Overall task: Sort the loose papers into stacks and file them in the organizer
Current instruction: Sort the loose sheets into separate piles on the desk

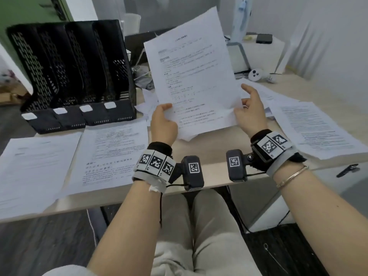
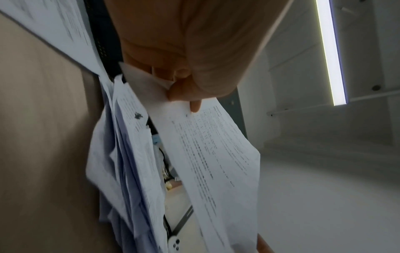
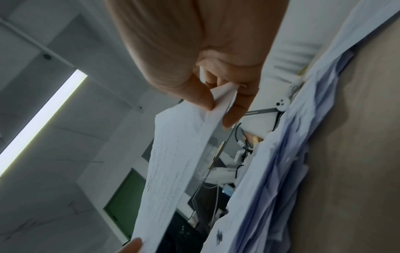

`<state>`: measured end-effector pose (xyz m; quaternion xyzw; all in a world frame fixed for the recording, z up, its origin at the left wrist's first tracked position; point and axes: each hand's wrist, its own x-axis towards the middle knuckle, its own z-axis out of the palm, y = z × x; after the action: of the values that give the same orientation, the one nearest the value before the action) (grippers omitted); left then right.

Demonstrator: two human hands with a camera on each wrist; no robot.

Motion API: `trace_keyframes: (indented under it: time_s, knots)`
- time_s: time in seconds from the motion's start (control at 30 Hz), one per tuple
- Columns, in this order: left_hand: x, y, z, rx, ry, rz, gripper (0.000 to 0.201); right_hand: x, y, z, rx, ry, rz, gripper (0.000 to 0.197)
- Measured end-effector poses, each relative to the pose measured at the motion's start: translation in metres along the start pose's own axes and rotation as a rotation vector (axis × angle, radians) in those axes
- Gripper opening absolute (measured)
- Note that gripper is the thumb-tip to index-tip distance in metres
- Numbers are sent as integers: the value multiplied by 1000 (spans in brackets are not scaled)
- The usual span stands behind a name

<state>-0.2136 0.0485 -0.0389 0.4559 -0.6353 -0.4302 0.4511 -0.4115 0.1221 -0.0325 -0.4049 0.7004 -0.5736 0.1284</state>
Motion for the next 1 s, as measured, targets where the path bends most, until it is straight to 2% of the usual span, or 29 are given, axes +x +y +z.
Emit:
trace_keyframes:
  time_s: [0.13,0.33,0.53,0.67,0.9,1.0]
  knots:
    - [5,-1,-31,-9,80,6,57,2,-13,30,36,-92,11,60]
    - [0,-4,-64,33,222,101,58,-2,-23,65,66,-164,40,66]
    - [-8,-12,-96,144,256,151,57,-9,-44,98,0,-238,-76,68]
    - [-11,-16,-126,198,311,176,58,-21,-64,122,41,-298,-111,60]
    - [-10,-25,-192,244,462,50,56,-45,-100,165,148,-433,-128,56]
    - [-12,-27,-225,306,531,-2,54,-53,-115,188,122,-517,-170,52]
